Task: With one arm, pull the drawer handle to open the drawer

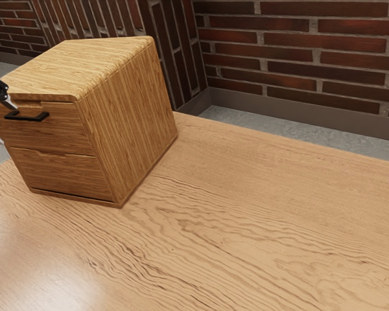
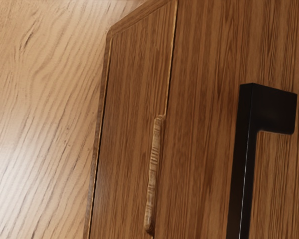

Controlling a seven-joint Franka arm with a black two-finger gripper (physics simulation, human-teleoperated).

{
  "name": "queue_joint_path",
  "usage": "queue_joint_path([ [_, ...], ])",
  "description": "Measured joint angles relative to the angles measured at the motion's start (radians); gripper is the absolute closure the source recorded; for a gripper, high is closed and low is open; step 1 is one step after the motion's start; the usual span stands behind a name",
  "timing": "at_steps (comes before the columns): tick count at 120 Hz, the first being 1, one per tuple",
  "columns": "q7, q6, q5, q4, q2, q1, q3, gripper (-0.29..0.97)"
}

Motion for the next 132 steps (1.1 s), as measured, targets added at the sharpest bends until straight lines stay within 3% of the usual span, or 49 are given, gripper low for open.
queue_joint_path([
  [132,-0.018,0.15,-0.003,-0.094,0.026,0.018,0.005,0.03],
])
